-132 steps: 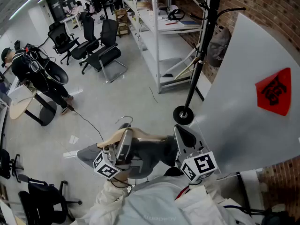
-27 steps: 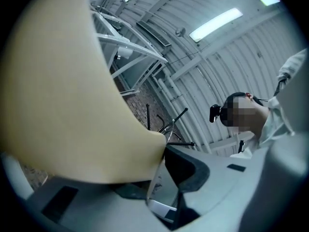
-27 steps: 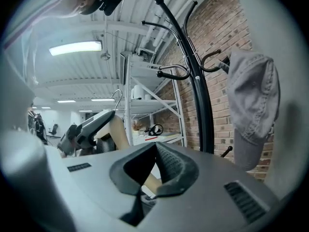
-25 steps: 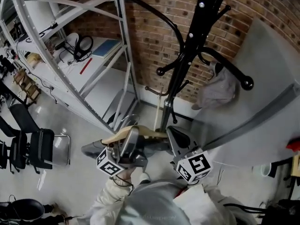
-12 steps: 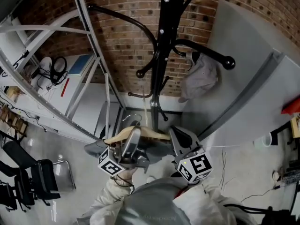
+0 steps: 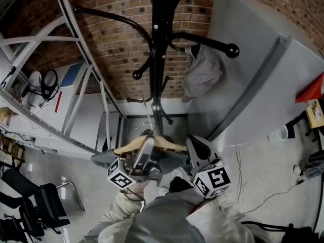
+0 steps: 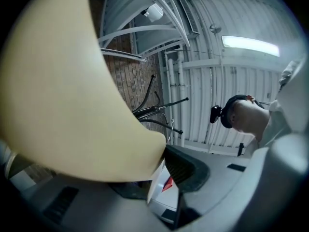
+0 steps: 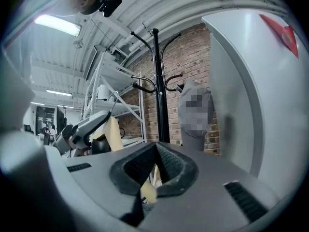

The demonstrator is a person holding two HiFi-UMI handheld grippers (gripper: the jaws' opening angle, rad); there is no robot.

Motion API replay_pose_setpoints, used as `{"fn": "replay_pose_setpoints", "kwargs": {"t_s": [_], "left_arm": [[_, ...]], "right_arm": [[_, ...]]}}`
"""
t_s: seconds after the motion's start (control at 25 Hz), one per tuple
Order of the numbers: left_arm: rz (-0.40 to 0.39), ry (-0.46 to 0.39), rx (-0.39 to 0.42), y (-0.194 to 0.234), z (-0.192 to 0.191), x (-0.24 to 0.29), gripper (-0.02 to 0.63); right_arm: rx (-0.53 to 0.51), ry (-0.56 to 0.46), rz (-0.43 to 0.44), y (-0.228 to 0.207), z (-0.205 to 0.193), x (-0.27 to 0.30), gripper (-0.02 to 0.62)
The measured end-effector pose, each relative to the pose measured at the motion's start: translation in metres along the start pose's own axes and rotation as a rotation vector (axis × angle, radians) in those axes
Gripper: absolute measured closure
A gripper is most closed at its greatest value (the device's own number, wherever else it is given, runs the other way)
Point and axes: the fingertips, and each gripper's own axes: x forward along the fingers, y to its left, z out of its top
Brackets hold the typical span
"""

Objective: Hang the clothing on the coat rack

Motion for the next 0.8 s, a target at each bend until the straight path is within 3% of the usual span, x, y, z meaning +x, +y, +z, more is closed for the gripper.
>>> {"fn": "replay_pose_setpoints", "kwargs": {"t_s": [0.8], "left_arm": [[0.08,-0.04,0.049,0.011,-0.02,0.018,0.495]], "right_arm": [[0.011,0.009,0.107,-0.028,0.005,-0.003,0.571]]}}
